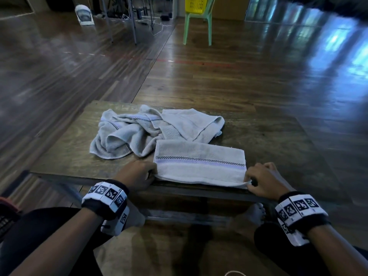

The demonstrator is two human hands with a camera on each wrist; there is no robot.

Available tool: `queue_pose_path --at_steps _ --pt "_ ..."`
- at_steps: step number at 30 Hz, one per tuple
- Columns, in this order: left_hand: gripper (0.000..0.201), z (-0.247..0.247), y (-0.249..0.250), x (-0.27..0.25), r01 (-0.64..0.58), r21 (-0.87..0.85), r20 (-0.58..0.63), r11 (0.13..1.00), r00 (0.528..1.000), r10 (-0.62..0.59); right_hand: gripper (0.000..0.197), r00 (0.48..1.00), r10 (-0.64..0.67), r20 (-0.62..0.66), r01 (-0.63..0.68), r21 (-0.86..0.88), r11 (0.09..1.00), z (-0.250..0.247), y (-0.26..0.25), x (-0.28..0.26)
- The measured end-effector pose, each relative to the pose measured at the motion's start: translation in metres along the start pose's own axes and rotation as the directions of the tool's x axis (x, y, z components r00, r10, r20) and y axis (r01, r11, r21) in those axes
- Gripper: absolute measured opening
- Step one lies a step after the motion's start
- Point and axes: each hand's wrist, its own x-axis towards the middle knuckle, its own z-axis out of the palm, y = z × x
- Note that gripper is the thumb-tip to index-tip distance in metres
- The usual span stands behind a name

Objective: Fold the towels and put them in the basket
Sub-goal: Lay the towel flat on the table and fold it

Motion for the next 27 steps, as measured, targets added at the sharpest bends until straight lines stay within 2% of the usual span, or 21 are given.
queue_pose_path --at_steps 3,4,5,6,7,8,9,10,11,13,15,16,18,22,25,27 --pt "0.009 -0.009 0.003 0.002 0.042 0.014 0.055 0.999 0.998 -0.042 0.012 0.998 0.028 0.057 -0.030 0.039 0.999 -0.008 -0.004 -0.001" --pt "0.009 -0.011 0.004 0.003 0.057 0.041 0.010 0.998 0.998 -0.058 0.015 0.998 0.053 0.021 -0.054 0.068 0.996 -0.010 -0.005 0.000" --pt "0.008 -0.012 0.006 0.006 0.065 0.059 -0.088 0.996 0.994 -0.059 0.018 0.993 0.065 -0.096 -0.054 0.111 0.992 -0.012 -0.006 0.002" --pt "0.007 -0.014 0.008 0.008 0.059 0.070 -0.245 0.996 0.969 -0.041 0.019 0.956 0.076 -0.284 -0.035 0.146 0.989 -0.015 -0.005 0.003" --pt "0.005 -0.017 0.009 0.009 0.039 0.080 -0.420 0.996 0.907 -0.001 0.017 0.872 0.087 -0.481 -0.012 0.156 0.988 -0.019 -0.003 0.002" --pt "0.004 -0.020 0.010 0.010 0.022 0.094 -0.561 0.995 0.827 0.035 0.015 0.769 0.089 -0.633 -0.005 0.134 0.991 -0.023 -0.003 0.000" --pt "0.004 -0.023 0.010 0.009 0.020 0.116 -0.636 0.993 0.769 0.059 0.014 0.702 0.082 -0.707 -0.013 0.103 0.995 -0.026 -0.003 -0.001" --pt "0.004 -0.022 0.008 0.008 0.023 0.144 -0.640 0.989 0.765 0.076 0.014 0.699 0.059 -0.713 -0.016 0.067 0.998 -0.026 -0.003 -0.002" --pt "0.004 -0.018 0.005 0.005 0.023 0.175 -0.589 0.984 0.803 0.086 0.013 0.741 0.025 -0.671 -0.018 0.018 1.000 -0.023 -0.003 -0.004" --pt "0.005 -0.003 -0.001 -0.001 0.010 0.230 -0.380 0.973 0.921 0.081 0.016 0.877 -0.049 -0.477 -0.004 -0.110 0.994 -0.008 -0.003 -0.005" --pt "0.015 0.013 -0.004 -0.008 -0.015 0.259 -0.201 0.966 0.977 0.070 0.025 0.962 -0.060 -0.266 0.015 -0.168 0.986 0.011 -0.001 -0.008" --pt "0.023 0.018 -0.006 -0.010 -0.020 0.243 -0.164 0.970 0.985 0.061 0.027 0.976 -0.048 -0.210 0.011 -0.174 0.985 0.017 -0.001 -0.010" --pt "0.028 0.019 -0.006 -0.011 -0.001 0.207 -0.167 0.978 0.985 0.036 0.028 0.979 -0.024 -0.203 -0.005 -0.145 0.989 0.021 0.000 -0.012" --pt "0.007 0.013 -0.005 -0.010 -0.010 0.184 -0.195 0.983 0.980 0.046 0.024 0.966 -0.004 -0.257 -0.023 -0.102 0.994 0.013 -0.002 -0.016" --pt "0.011 0.010 -0.007 -0.010 0.003 0.149 -0.226 0.989 0.974 0.031 0.023 0.960 0.020 -0.278 -0.046 -0.085 0.995 0.009 -0.002 -0.019" --pt "0.009 0.011 -0.007 -0.012 -0.019 0.165 -0.193 0.986 0.980 0.051 0.026 0.971 0.014 -0.239 -0.036 -0.089 0.995 0.012 -0.003 -0.022"
